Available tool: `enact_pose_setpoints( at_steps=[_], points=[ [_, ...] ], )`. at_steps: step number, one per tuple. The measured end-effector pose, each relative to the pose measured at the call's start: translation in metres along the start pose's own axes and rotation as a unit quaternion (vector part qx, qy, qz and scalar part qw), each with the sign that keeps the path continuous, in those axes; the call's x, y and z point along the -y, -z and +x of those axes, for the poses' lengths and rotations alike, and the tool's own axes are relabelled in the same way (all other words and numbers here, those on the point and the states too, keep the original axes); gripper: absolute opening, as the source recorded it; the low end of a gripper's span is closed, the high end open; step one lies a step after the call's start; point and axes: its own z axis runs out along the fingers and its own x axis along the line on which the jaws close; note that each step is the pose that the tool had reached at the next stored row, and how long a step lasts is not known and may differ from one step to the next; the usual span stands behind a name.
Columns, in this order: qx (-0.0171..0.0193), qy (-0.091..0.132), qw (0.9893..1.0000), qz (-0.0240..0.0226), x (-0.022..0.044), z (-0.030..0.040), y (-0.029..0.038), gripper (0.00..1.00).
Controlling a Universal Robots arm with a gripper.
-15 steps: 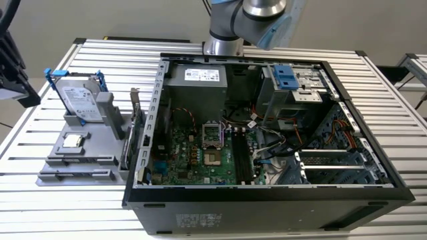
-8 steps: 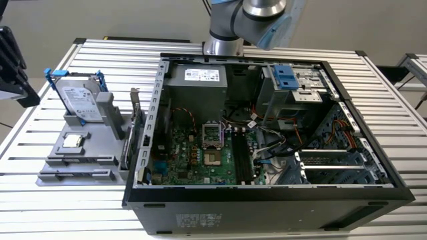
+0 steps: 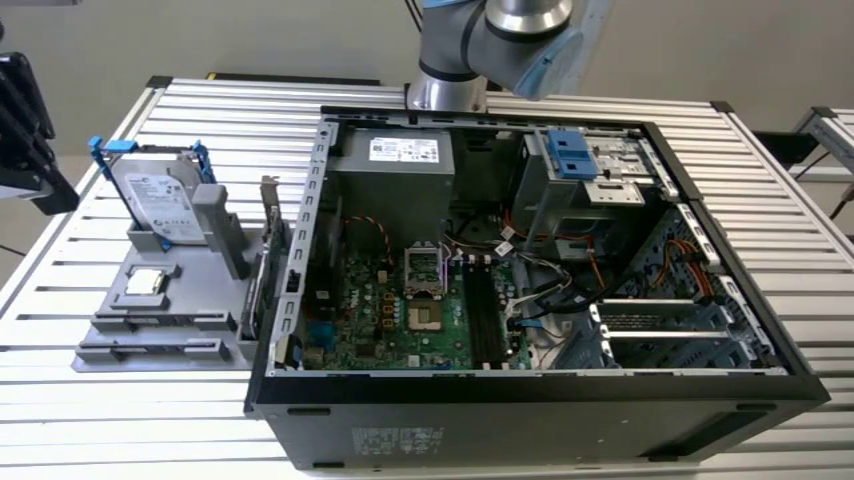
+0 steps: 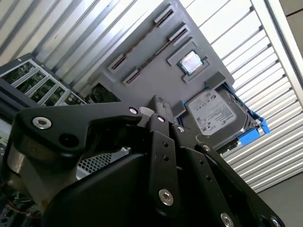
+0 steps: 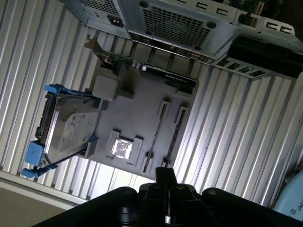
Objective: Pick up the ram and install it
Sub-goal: 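Pick up the ram and move it above insertion slot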
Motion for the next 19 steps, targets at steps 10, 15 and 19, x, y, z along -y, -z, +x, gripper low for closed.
enact_pose_setpoints(
  at_steps=[10,15,19],
  points=[
    [-0.0003,-0.045,0.999,0.0022,0.001,0.0003,0.0,0.0],
    [-0.0001,-0.068,0.9977,0.0019,0.0016,0.0005,-0.0001,0.0],
    [0.0,-0.086,0.9963,0.0018,0.002,0.0006,-0.0001,0.0]
  ],
)
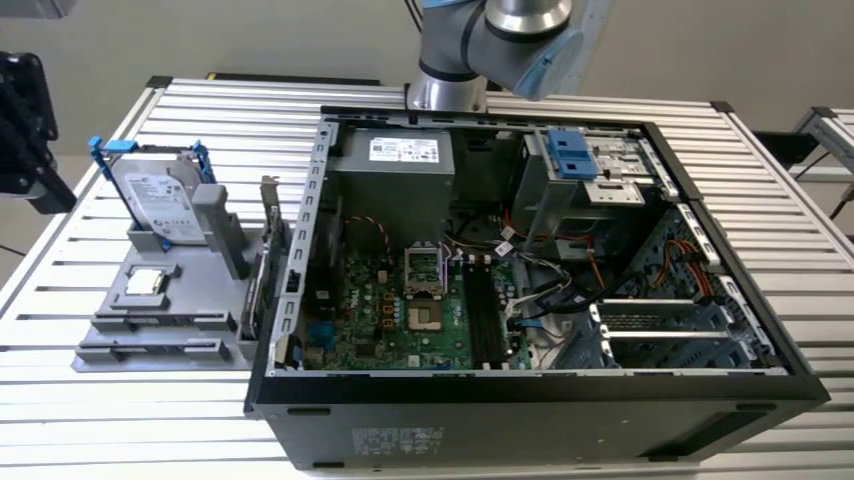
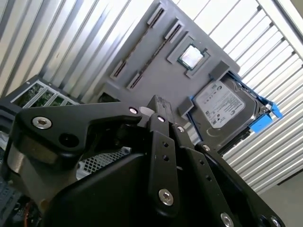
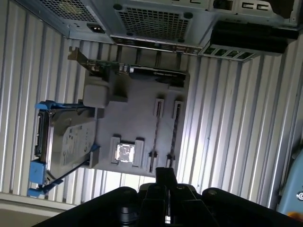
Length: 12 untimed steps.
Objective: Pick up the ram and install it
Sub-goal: 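Pick up the ram and move it above insertion slot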
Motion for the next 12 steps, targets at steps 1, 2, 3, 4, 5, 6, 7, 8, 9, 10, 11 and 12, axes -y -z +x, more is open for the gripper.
enact_pose_setpoints(
  at_steps=[1,2,3,4,5,6,7,8,9,10,11,12],
  points=[
    [0.0,-0.005,1.0,0.0,0.0001,0.0,0.0,0.0],
    [0.0001,-0.009,1.0,0.0001,0.0002,0.0,0.0,0.0],
    [0.0,-0.014,0.9999,0.0003,0.0003,0.0,0.0,0.0],
    [0.0001,-0.018,0.9998,0.0005,0.0003,0.0,0.0,0.0],
    [0.0001,-0.023,0.9997,0.0007,0.0005,0.0001,0.0,0.0],
    [0.0001,-0.027,0.9996,0.0007,0.0006,0.0001,0.0,0.0],
    [0.0001,-0.031,0.9995,0.0007,0.0006,0.0001,0.0,0.0],
    [0.0001,-0.036,0.9994,0.0007,0.0007,0.0001,0.0,0.0],
    [0.0001,-0.04,0.9992,0.0006,0.0008,0.0001,0.0,0.0],
    [0.0002,-0.044,0.999,0.0005,0.0009,0.0001,0.0,0.0],
    [0.0001,-0.048,0.9988,0.0003,0.001,0.0001,-0.0001,0.0],
    [0.0002,-0.052,0.9986,0.0002,0.001,0.0001,-0.0001,0.0]
  ],
)
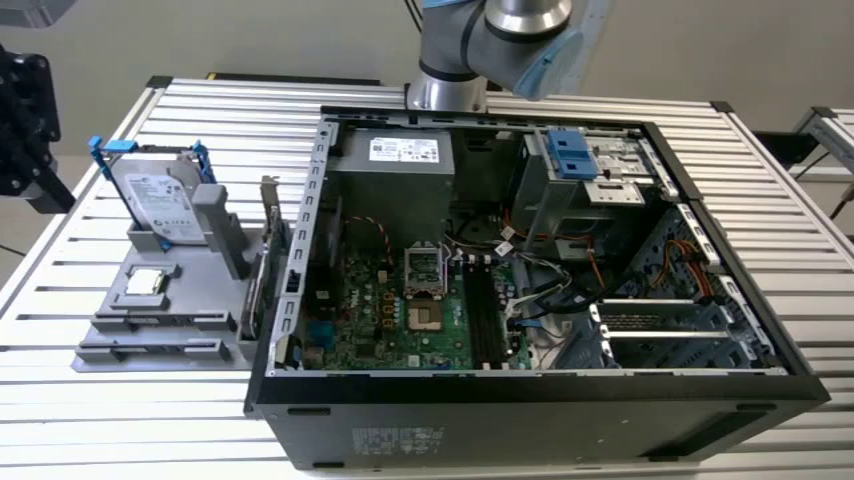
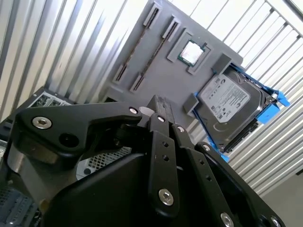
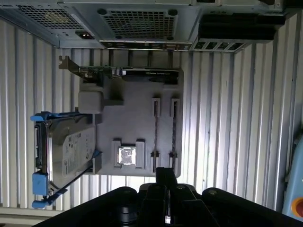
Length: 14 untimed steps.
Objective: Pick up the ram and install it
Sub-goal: 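Pick up the ram and move it above insertion slot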
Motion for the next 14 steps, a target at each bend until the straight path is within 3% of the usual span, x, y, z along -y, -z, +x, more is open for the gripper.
enact_pose_setpoints(
  at_steps=[7,14],
  points=[
    [0.0001,-0.024,0.9997,-0.0003,0.0003,0.0,0.0,0.0],
    [0.0001,-0.029,0.9996,-0.0005,0.0004,0.0,0.0,0.0]
  ],
)
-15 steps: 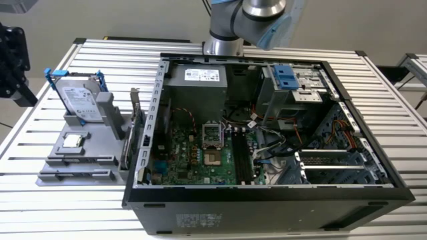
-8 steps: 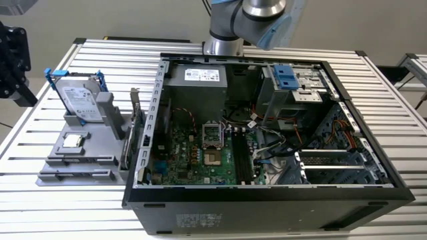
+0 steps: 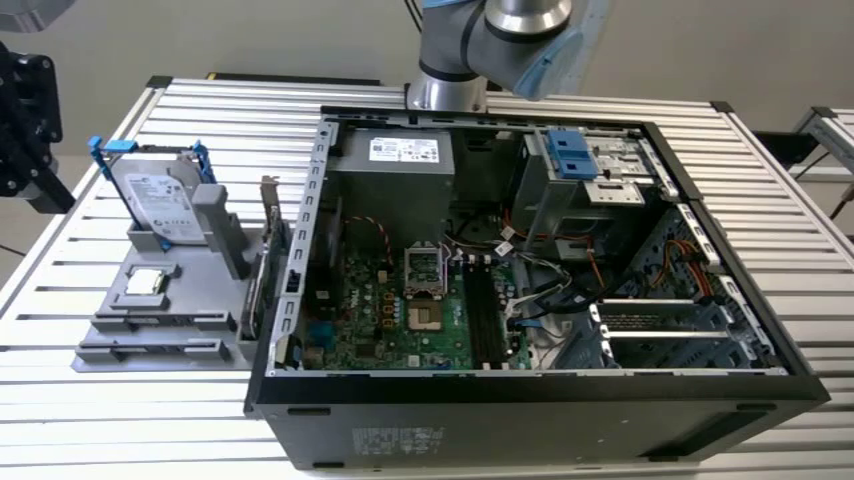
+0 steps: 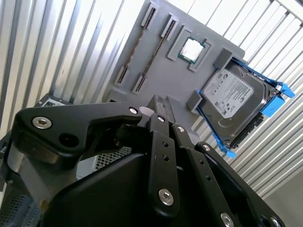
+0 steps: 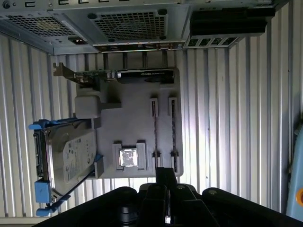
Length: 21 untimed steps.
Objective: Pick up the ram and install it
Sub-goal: 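Pick up the ram and move it above insertion slot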
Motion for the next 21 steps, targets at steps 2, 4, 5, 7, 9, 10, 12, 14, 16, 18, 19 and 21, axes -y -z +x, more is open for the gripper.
enact_pose_setpoints(
  at_steps=[2,4,5,7,9,10,12,14,16,18,19,21],
  points=[
    [0.0,0.0,1.0,0.0,0.0,0.0,0.0,0.0],
    [0.0,0.0,1.0,0.0,0.0,0.0,0.0,0.0],
    [0.0,0.0,1.0,0.0,0.0,0.0,0.0,0.0],
    [0.0,0.0,1.0,0.0,0.0,0.0,0.0,0.0],
    [0.0,0.0,1.0,0.0,0.0,0.0,0.0,0.0],
    [0.0,0.0,1.0,0.0,0.0,0.0,0.0,0.0],
    [0.0,0.0,1.0,0.0,0.0,0.0,0.0,0.0],
    [0.0,0.0,1.0,0.0,0.0,0.0,0.0,1.0],
    [0.0,0.0,1.0,0.0,0.0,0.0,0.0,1.0],
    [0.0,0.0,1.0,0.0,0.0,0.0,0.0,1.0],
    [0.0,0.0,1.0,0.0,0.0,0.0,0.0,1.0],
    [0.0,0.0,1.0,0.0,0.0,0.0,0.0,1.0]
  ],
)
